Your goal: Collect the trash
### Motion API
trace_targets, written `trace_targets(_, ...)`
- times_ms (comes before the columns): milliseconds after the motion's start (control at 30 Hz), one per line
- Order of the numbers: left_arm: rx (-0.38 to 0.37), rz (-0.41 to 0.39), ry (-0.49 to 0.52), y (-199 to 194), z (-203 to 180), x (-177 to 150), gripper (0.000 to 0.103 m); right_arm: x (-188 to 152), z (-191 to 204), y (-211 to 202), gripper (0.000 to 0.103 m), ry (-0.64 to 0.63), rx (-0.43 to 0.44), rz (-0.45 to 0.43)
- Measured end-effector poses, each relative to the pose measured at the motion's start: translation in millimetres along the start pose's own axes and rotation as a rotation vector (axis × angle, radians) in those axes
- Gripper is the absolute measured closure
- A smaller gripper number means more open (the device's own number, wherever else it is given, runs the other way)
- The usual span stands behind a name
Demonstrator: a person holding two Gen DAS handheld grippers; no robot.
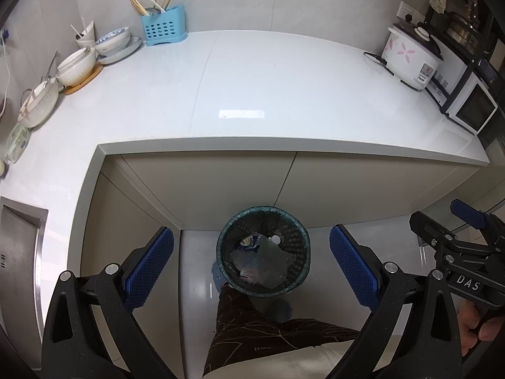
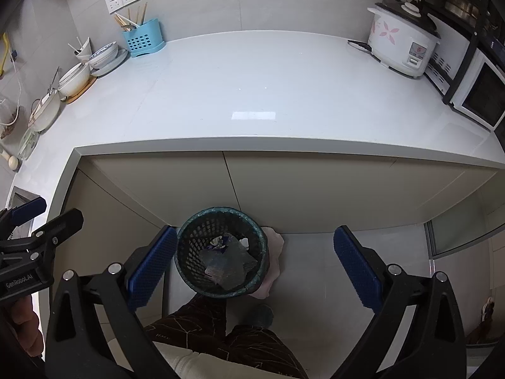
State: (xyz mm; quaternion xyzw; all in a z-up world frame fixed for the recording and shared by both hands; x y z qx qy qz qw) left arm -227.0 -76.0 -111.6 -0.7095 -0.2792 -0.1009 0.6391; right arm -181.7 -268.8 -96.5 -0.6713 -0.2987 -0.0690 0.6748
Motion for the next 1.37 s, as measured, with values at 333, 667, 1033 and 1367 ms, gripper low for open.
trace_targets(333, 0.006, -0.003, 0.005, -1.2, -3.0, -2.0, 0.006, 0.3, 3.8, -1.9, 0.008, -0.002, 0.002, -0.002)
trace_targets(667, 0.020, 0.000, -0.008, 3.1, -0.1, 0.3, 0.006, 1.1, 4.4, -2.2, 0.008, -0.007, -0.002, -0.003)
trace_targets(1033, 0.009, 0.007, 0.007, 5.1, -2.6, -0.3, 0.006, 2.7, 3.3, -1.3, 0.008, -0.013, 0.000, -0.003)
trace_targets(1367, 0.009, 0.017, 0.000, 5.2, -2.1, 3.7, 0.006, 6.9, 3.9, -1.6, 0.008, -0.018, -0.001, 0.008)
Point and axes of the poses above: each gripper's, at about its wrist camera, not at the fingertips, and y roughly the way its jaws point, z to its left, x to its top, the point moved 3 cm from there along y, roughly the way its jaws point, and after that the axes turned 11 degrees about -y, right-handed, at the moved point
